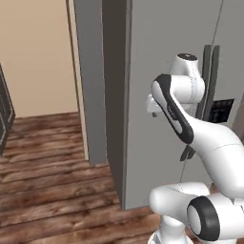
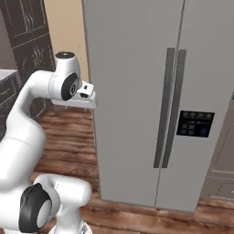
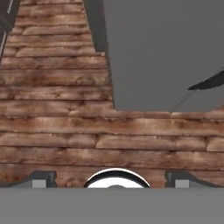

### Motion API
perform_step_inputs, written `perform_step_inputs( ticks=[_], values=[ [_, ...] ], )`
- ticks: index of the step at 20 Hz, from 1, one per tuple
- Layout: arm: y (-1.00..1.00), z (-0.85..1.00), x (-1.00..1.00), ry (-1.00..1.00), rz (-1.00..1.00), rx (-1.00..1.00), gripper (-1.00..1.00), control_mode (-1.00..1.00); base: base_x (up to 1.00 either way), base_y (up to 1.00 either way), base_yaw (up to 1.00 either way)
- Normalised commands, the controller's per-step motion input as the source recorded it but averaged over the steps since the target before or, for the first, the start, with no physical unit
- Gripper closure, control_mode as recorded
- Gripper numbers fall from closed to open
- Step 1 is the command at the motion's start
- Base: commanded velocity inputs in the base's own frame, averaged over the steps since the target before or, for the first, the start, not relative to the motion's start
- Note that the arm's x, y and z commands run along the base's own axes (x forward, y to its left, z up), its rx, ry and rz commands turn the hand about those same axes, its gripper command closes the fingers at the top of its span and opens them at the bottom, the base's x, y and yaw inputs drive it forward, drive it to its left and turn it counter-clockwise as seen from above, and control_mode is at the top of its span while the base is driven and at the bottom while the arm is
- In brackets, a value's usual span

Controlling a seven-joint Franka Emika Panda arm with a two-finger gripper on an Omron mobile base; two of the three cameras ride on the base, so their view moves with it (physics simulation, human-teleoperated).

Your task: Retrieve the fish from the fridge and place it on the saucepan with marinade on the stove.

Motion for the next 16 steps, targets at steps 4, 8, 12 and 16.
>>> perform_step_inputs(
  ticks=[4, 8, 12, 16],
  values=[
    [0.00, 0.00, 0.00, 0.00, 0.00, 0.00, -1.00, 1.00, -0.02, -1.00, 0.00],
    [0.00, 0.00, 0.00, 0.00, 0.00, 0.00, -1.00, 1.00, -0.06, -0.46, 0.00],
    [0.00, 0.00, 0.00, 0.00, 0.00, 0.00, -1.00, 1.00, -0.02, -0.49, 0.00],
    [0.00, 0.00, 0.00, 0.00, 0.00, 0.00, -1.00, 1.00, -0.12, -0.72, 0.00]
  ],
)
